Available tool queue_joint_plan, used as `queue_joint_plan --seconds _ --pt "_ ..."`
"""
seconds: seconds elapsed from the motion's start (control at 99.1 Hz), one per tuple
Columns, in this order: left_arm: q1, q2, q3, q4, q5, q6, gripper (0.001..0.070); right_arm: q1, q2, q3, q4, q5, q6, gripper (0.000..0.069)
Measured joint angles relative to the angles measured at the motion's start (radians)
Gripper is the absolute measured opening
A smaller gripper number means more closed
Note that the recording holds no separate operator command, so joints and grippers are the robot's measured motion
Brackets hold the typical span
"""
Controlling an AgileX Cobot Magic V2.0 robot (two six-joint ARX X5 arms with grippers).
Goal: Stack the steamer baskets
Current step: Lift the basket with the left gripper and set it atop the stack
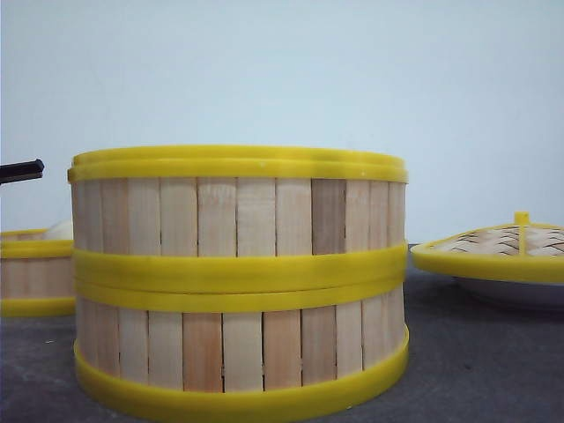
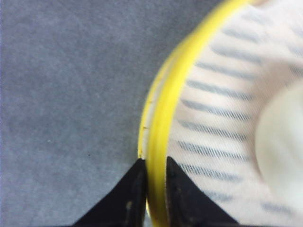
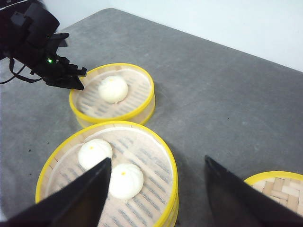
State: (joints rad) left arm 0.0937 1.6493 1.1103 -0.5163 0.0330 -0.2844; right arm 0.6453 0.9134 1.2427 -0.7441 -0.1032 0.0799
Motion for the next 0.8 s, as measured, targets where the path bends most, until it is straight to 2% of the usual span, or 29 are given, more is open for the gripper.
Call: queue_joint_plan --seconds 0.282,0.575,0.676,0.797 --pt "0.014 0.005 0.037 -0.040 0.010 0.006 0.0028 0.000 0.000 0.000 0.000 0.001 0.000 0.0360" --pt "0.072 -0.143 0.179 -0.150 0.144 0.041 0.0027 0.000 0.000 0.000 -0.002 0.001 0.000 0.0360" --pt "0.067 -0.224 0.227 -0.199 0.190 0.062 0.0027 0.000 -0.004 0.000 -0.002 0.001 0.000 0.0360" --pt "0.032 -0.310 0.265 -0.283 0.273 0.085 0.0027 0.000 -0.017 0.000 -0.002 0.027 0.000 0.0360"
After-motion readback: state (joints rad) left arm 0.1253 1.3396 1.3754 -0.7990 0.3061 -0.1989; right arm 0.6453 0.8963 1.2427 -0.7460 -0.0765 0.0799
